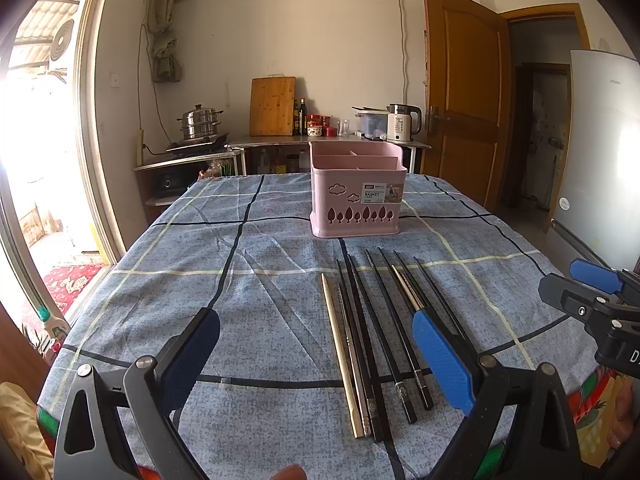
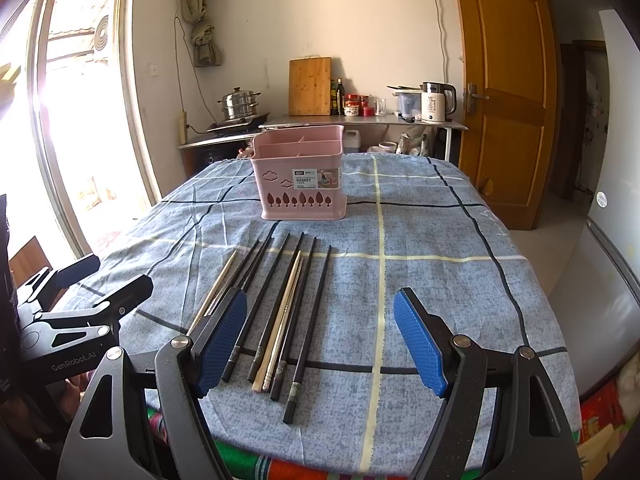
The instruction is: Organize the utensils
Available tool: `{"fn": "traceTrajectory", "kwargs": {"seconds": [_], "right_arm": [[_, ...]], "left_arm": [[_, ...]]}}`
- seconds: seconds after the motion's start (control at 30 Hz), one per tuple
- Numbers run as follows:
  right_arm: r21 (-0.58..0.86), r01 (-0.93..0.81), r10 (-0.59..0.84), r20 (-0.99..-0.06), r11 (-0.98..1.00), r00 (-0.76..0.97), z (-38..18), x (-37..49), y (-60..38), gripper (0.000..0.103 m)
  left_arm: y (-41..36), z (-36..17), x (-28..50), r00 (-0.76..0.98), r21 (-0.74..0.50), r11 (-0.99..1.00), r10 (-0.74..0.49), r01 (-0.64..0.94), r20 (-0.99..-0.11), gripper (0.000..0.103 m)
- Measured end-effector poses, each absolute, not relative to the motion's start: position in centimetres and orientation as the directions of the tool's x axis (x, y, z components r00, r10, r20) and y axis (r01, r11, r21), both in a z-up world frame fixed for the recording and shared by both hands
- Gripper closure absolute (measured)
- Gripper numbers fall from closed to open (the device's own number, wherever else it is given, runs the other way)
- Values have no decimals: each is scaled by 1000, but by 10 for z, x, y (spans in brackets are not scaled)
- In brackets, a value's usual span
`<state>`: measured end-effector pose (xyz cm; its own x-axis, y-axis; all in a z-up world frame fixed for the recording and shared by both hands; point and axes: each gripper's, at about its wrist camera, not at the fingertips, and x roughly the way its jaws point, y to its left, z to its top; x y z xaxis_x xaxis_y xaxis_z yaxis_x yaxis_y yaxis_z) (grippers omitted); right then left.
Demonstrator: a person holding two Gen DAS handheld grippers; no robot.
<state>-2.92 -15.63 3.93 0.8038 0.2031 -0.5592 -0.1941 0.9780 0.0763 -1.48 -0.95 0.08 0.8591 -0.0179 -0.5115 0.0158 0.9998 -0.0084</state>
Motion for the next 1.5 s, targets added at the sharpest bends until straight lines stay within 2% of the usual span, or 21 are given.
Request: {"fn": "traceTrajectory", "kwargs": {"seconds": [1.0,1.1,1.5], "right_arm": [[80,-192,204,-561,978,802,37,-29,-155,27],[81,-191,203,-565,978,800,36,-29,-155,27],[88,-194,208,-595,977,776,22,-9,-154,27]], "left_arm": [[-12,-1,-16,855,-8,1000,-30,30,-519,5],[-12,-3,-13,852,-7,999,-37,39,-522,7],[-7,-22,27,798,-30,997,-80,78,-597,13]]}}
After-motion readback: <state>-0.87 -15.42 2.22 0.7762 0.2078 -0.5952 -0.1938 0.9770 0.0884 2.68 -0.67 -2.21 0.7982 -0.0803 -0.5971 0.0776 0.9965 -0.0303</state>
